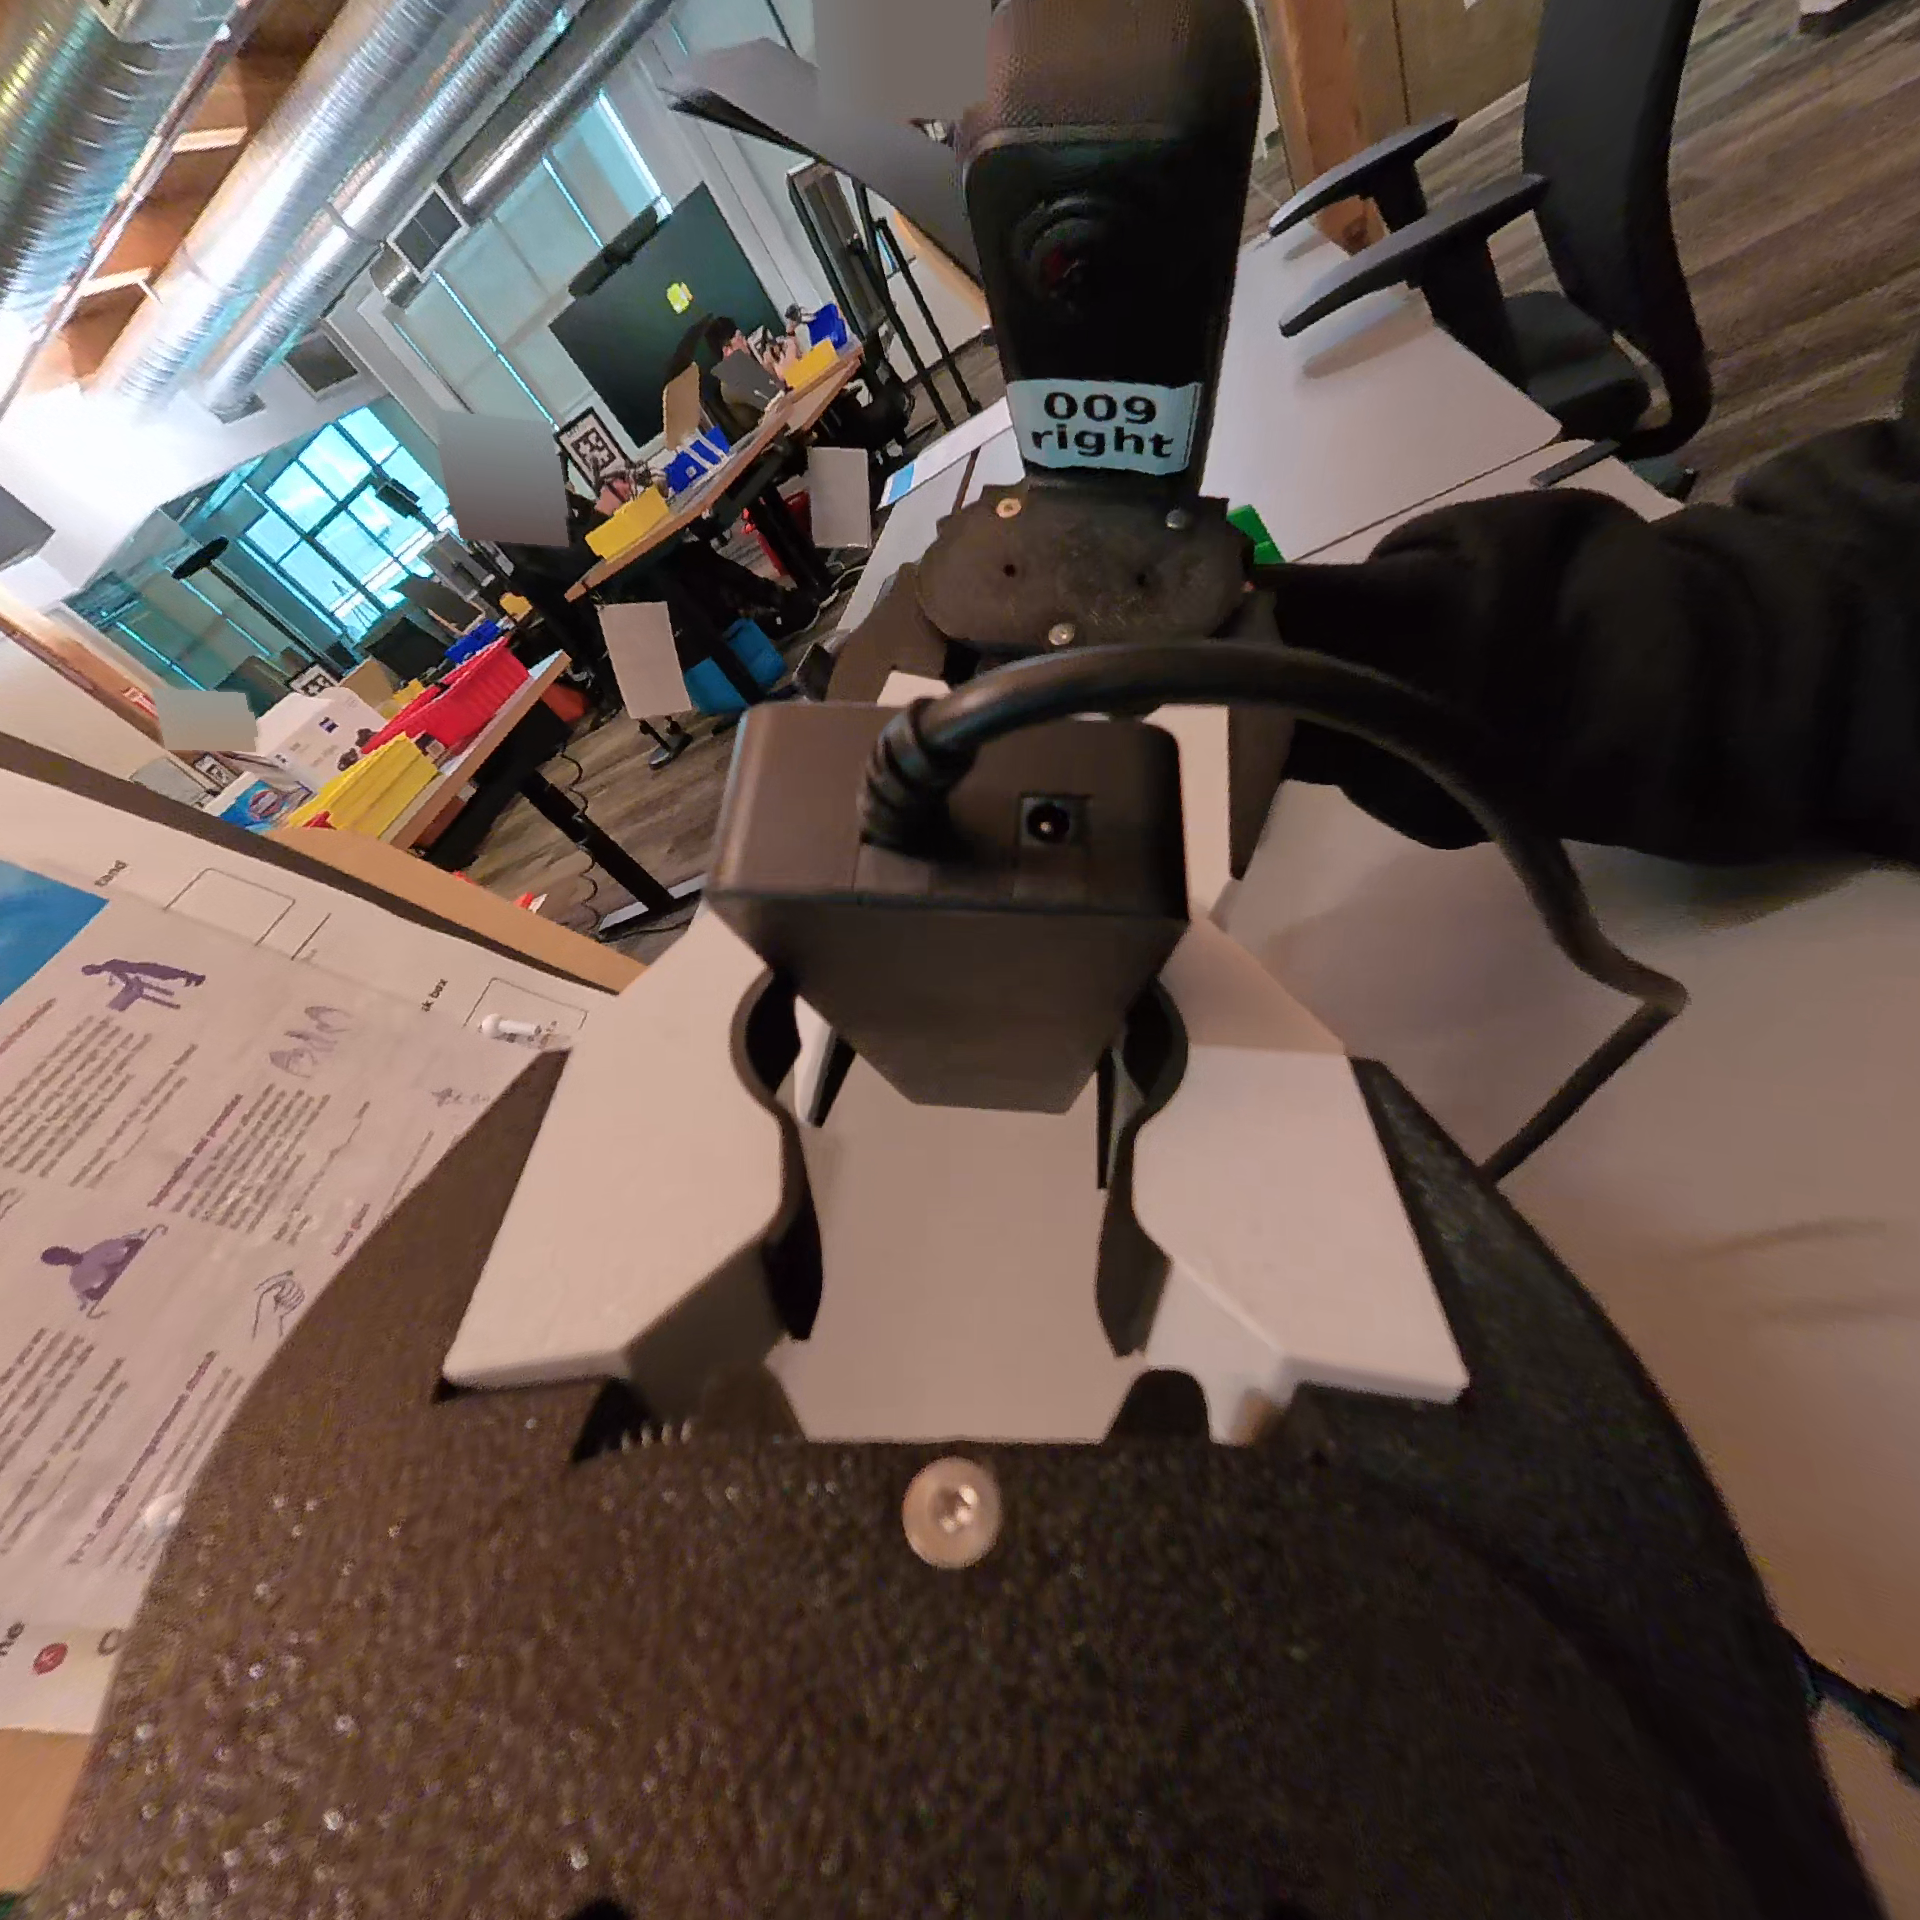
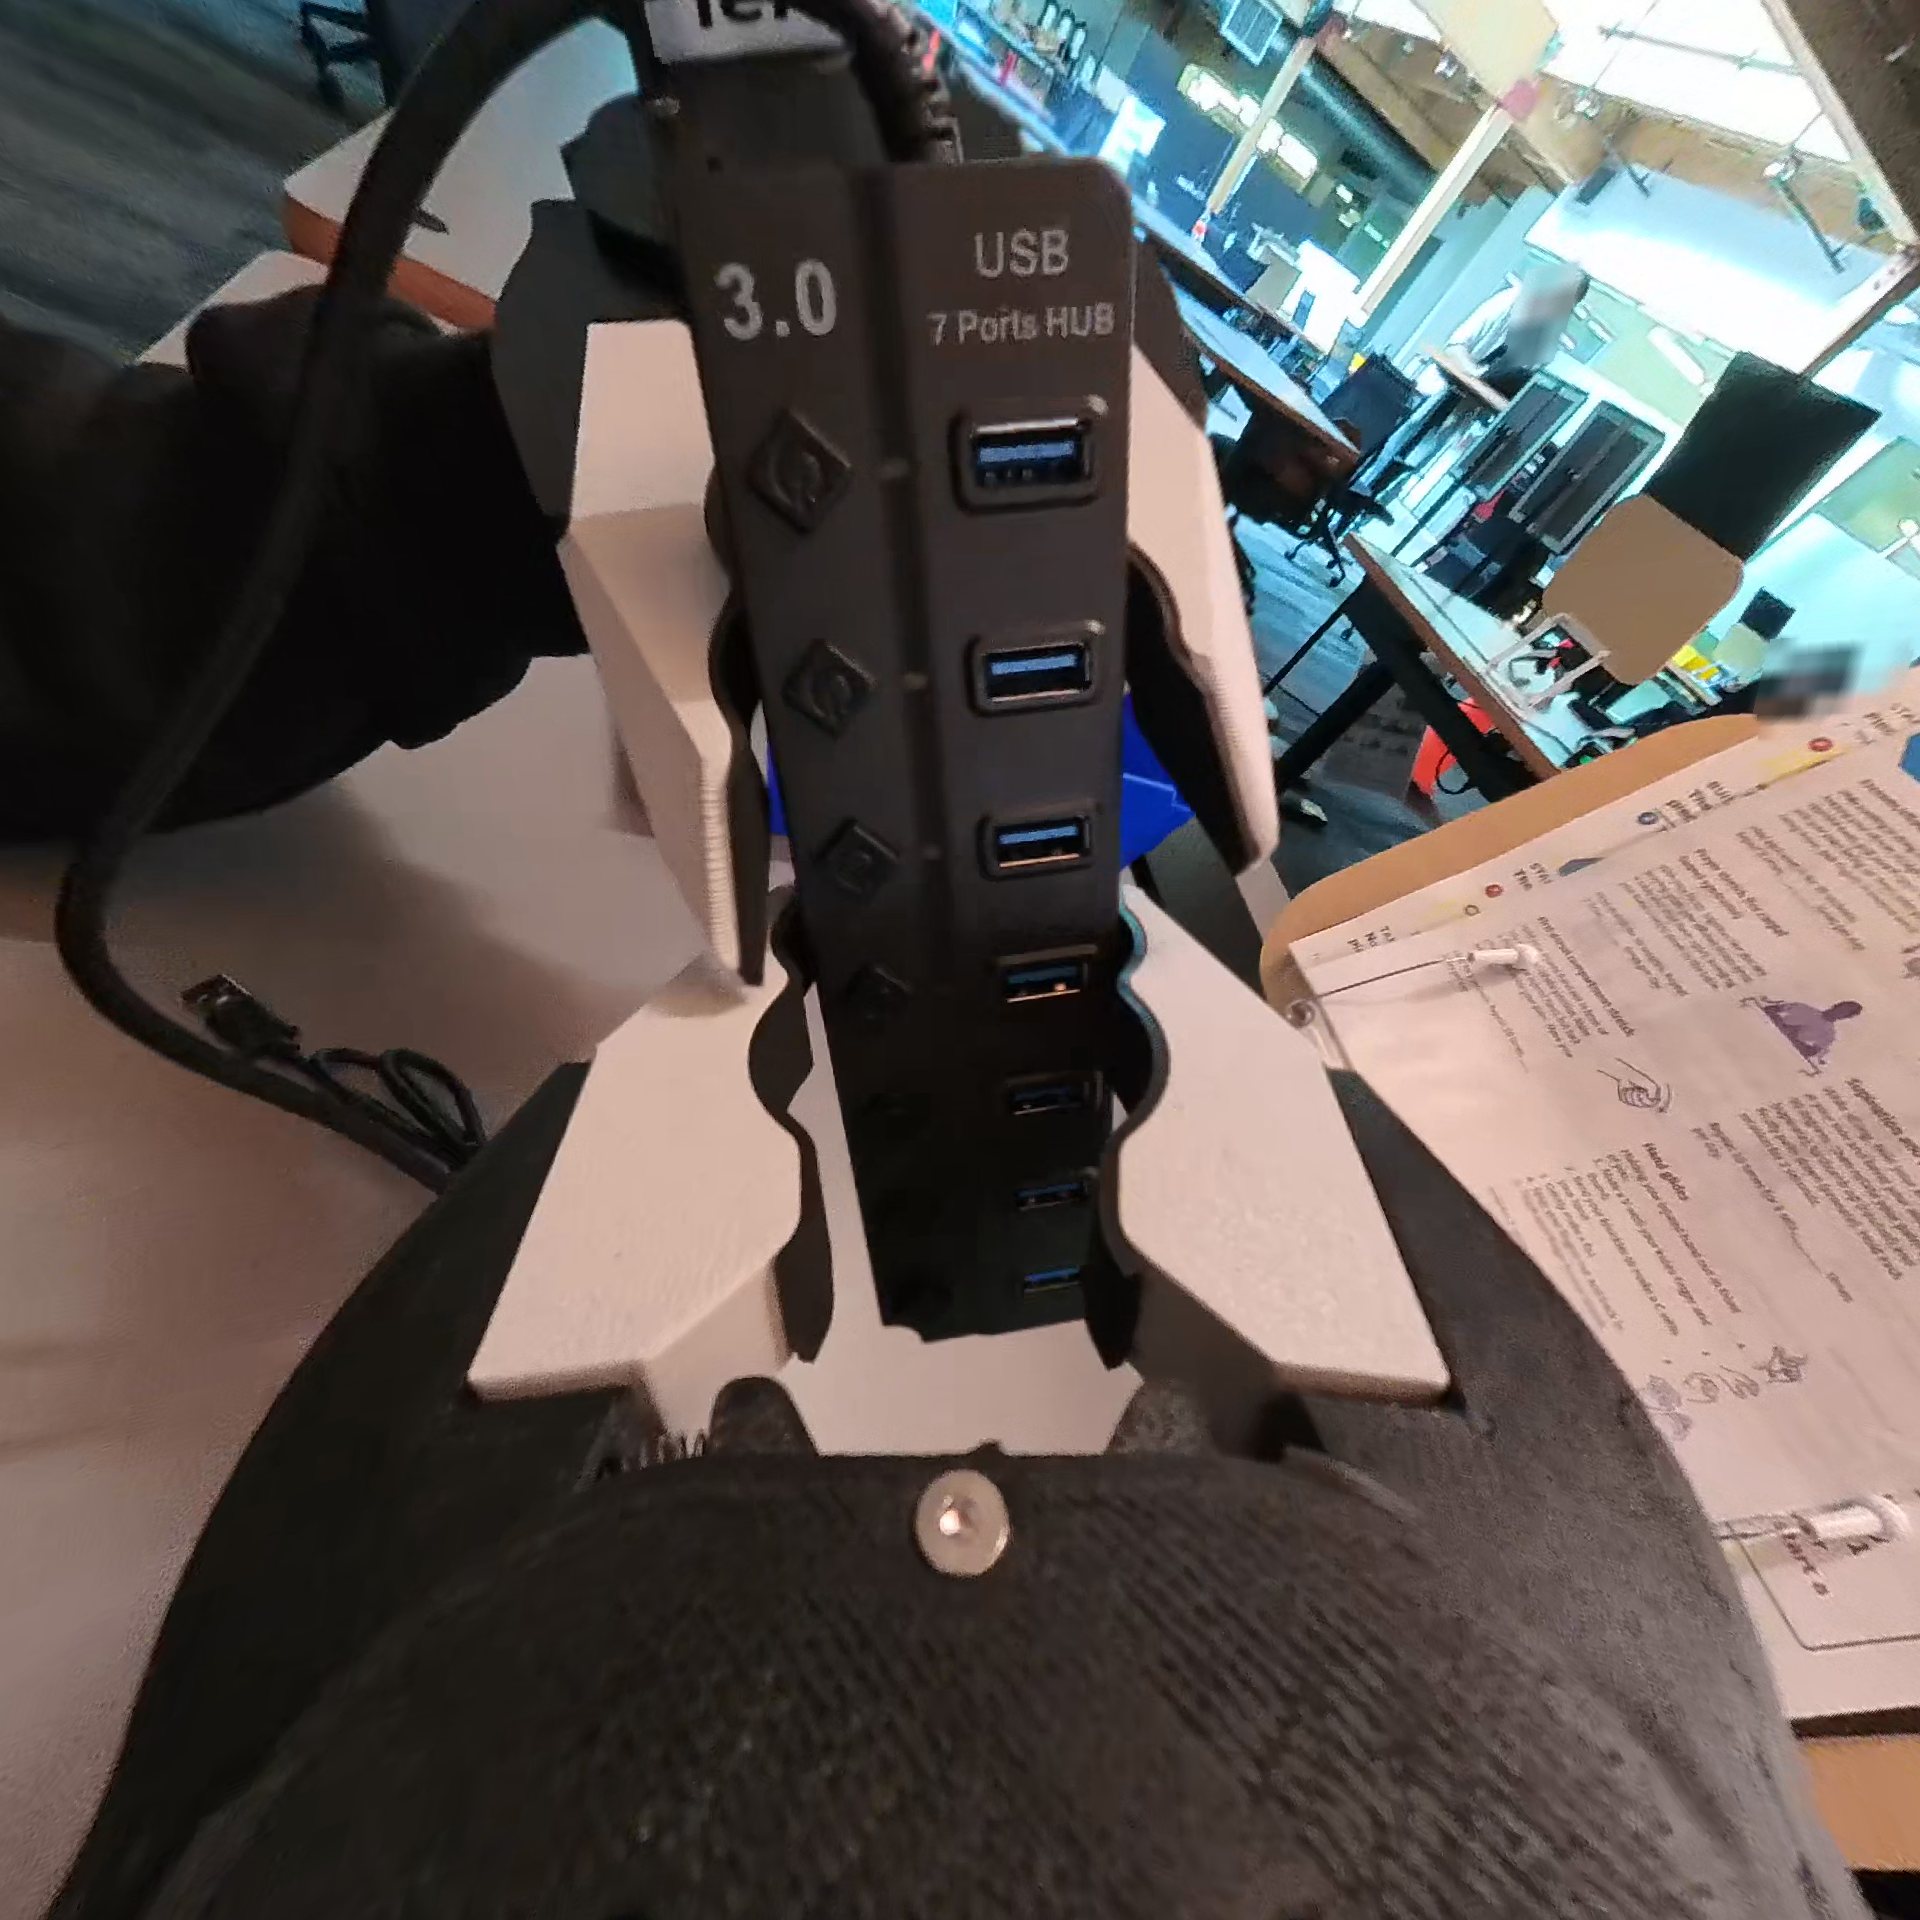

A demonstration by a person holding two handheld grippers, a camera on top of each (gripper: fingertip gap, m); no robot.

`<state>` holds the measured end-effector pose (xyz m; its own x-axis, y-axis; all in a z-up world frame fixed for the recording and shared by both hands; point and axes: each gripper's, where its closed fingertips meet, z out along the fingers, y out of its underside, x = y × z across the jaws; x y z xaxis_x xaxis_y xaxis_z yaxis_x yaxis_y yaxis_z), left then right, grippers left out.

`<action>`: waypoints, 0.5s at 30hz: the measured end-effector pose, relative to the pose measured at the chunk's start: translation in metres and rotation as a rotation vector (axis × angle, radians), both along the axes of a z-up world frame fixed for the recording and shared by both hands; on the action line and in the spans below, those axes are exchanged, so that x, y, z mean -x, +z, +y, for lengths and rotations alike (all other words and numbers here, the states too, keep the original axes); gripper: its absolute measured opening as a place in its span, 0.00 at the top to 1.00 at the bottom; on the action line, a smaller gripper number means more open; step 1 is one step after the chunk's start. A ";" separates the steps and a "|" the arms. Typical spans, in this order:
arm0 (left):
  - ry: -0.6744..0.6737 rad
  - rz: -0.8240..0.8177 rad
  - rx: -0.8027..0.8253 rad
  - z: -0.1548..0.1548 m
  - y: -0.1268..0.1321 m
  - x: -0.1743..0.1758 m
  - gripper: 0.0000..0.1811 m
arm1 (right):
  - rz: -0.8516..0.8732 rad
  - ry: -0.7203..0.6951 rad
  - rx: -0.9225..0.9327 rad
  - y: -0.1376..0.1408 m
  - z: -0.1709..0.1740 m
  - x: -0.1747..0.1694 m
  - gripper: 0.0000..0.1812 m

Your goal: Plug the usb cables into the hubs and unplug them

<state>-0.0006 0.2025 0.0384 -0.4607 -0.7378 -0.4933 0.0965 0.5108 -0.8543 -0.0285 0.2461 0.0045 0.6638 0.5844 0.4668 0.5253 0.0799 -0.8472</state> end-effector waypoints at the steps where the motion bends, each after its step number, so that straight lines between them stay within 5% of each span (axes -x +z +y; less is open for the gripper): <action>1: 0.003 0.004 -0.004 0.001 -0.001 0.000 0.66 | -0.009 0.000 0.009 -0.002 0.001 0.001 0.68; 7: 0.038 -0.009 -0.007 0.005 0.000 0.001 0.66 | -0.108 -0.080 -0.074 0.007 0.005 -0.011 0.70; 10: 0.118 -0.068 -0.041 0.015 0.008 0.000 0.57 | -0.032 -0.122 -0.148 0.030 -0.003 -0.029 0.70; 15: 0.289 -0.120 -0.077 0.049 0.015 0.001 0.53 | -0.066 -0.390 -0.242 0.071 -0.032 -0.093 0.70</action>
